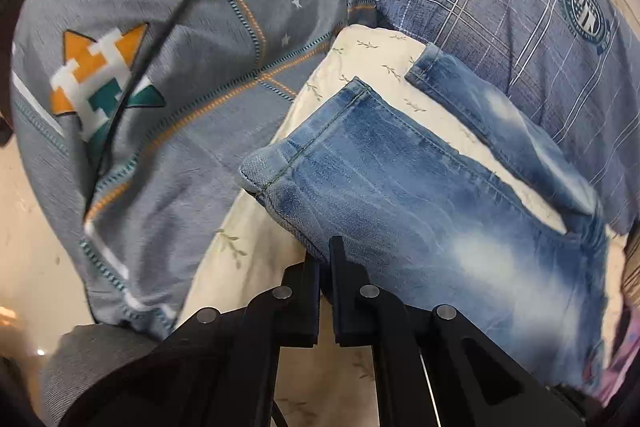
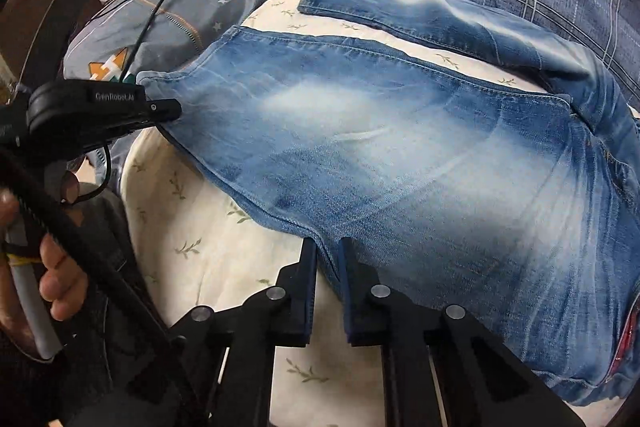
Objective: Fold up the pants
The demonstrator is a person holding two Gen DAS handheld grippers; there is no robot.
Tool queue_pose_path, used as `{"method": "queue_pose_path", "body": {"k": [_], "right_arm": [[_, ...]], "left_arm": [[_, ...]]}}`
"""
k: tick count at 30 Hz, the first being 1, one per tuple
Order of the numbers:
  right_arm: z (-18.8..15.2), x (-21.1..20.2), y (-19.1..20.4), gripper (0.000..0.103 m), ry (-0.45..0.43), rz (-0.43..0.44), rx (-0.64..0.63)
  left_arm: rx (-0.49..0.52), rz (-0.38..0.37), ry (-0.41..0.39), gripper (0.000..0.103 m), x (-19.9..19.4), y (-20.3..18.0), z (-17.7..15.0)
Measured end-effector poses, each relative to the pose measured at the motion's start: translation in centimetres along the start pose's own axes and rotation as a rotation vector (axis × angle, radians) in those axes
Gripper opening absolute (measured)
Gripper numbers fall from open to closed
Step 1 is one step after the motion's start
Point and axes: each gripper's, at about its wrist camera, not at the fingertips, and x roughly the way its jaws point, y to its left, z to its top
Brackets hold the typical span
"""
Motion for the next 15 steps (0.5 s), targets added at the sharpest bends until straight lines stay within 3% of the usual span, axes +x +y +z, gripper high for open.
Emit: {"method": "queue_pose_path", "body": {"k": [5,8,9,11,13,15], "right_arm": [[0.0,0.8,0.4,0.017,0.023,-0.004,-0.011],[-0.1,-0.1,-0.3,0.026,-0.004,0.061,0.042],[-0.3,-0.9,-0.8,0.03,-0.026,0.093,0.072],[-0.5,-1.9,-1.5,0.06,-0.055,0.133,0.122],[-0.8,-3.0,-2.2,0.068,-0.093,0.144,0.163],[-1.1,-4.1,-3.0,0.068,-0.124,0.149,0.196]], "left_arm": [[-0.026,0.021,0.043,0.009,1.3,-0.1,0.2],[-0.029,-0.025,0.047,0.031,-0.4,-0.1,-0.7],[-0.04,-0.057,0.015,0.035,-1.1,0.2,-0.9],[-0.028,-0.062,-0.04,0.042,-3.3,-0.1,-1.9],[0.021,-0.071,-0.092,0.049,-4.9,-0.7,-3.0],[0.079,-0.068,-0.142,0.054,-6.6,-1.3,-4.5]]}}
